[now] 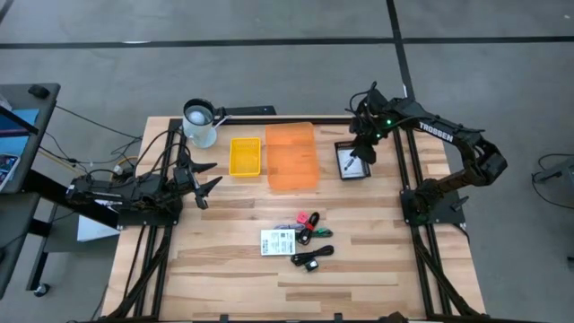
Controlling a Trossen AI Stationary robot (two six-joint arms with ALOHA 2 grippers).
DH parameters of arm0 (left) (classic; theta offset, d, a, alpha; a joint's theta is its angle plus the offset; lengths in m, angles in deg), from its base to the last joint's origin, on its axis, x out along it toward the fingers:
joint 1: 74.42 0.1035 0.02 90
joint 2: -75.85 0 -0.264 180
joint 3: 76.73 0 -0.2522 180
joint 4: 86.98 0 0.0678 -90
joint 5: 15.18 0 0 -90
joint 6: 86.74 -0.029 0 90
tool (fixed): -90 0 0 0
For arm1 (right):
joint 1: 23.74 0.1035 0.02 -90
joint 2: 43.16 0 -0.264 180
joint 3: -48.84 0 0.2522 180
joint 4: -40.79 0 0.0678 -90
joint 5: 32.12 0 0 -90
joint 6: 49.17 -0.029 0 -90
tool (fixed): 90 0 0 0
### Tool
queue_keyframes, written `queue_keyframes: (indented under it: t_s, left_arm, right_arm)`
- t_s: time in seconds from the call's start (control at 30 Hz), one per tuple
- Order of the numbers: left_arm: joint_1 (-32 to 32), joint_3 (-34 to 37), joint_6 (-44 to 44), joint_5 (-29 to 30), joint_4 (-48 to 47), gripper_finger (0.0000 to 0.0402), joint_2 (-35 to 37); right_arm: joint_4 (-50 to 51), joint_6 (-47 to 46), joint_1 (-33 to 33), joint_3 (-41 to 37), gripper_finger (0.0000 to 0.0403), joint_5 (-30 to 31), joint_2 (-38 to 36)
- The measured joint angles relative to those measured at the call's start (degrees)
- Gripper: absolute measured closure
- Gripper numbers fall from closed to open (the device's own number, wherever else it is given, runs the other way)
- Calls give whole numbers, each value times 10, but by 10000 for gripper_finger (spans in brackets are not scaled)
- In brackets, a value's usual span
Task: Pick and place items into bin
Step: Put the right white card reader box into the black bin, then put the white card reader box into the black bin
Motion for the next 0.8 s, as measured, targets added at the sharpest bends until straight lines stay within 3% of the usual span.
queue_keyframes:
  t_s: [0.4, 0.8]
  left_arm:
    - [0, 0, 0, 0, 0, 187, 0]
    - [0, 0, 0, 0, 0, 187, 0]
  right_arm:
    - [-38, -67, 17, 0, 221, -2, 0]
    - [-114, -121, 159, 0, 225, -2, 0]
